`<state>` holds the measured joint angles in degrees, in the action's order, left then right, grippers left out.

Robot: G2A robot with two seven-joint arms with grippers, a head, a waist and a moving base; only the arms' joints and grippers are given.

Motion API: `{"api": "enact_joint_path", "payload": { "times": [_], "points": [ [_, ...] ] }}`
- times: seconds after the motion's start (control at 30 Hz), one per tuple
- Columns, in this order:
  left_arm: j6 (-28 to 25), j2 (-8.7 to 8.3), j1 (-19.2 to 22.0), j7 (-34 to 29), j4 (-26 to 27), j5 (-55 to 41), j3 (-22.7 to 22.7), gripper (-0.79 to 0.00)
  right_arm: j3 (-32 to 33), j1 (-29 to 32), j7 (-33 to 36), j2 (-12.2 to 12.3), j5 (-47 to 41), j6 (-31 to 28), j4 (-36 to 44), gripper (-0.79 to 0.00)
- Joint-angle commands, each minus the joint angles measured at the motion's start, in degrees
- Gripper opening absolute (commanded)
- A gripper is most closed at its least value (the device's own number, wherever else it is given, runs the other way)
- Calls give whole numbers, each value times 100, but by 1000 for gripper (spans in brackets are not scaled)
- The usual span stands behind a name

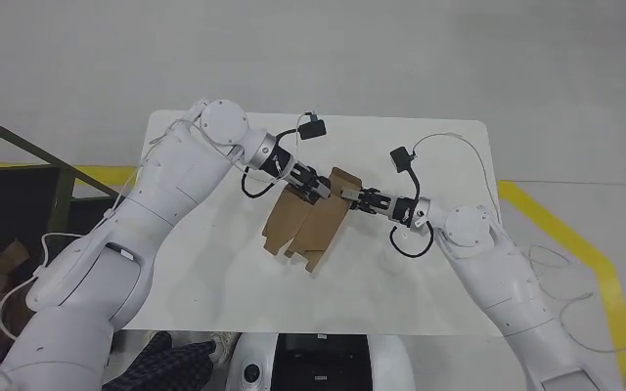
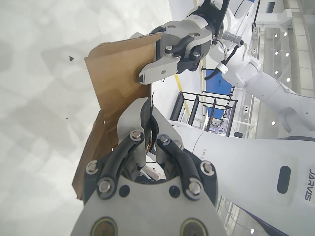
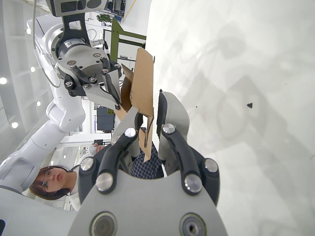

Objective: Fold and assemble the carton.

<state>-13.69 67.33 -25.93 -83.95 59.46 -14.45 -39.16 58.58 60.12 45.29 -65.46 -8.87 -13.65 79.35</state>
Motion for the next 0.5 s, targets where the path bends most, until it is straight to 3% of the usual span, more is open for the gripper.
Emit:
{"api": "enact_joint_path", "payload": {
  "times": [0.0, 0.1, 0.13, 0.17, 0.2, 0.47],
  "points": [
    [8, 0, -4, -12, 8, 8, -8, -785, 6, 10, -6, -2, -5, 5, -7, -748],
    [-16, -2, -6, -1, 11, -21, -49, -785, 38, 18, -20, -3, -28, 13, -21, -785],
    [-20, -4, -8, -2, 10, -26, -62, -471, 51, 21, -27, -3, -38, 9, -22, -785],
    [-22, -5, -16, -5, 9, -54, -77, -265, 59, 23, -21, -3, -39, 6, -23, -785],
    [-30, -6, -20, -14, 5, -74, -91, 0, 68, 26, -19, -4, -51, 7, -25, -785],
    [-136, -2, -29, 63, -25, -175, -192, 0, 77, 33, 67, -15, -134, 103, -48, -785]
  ]
}}
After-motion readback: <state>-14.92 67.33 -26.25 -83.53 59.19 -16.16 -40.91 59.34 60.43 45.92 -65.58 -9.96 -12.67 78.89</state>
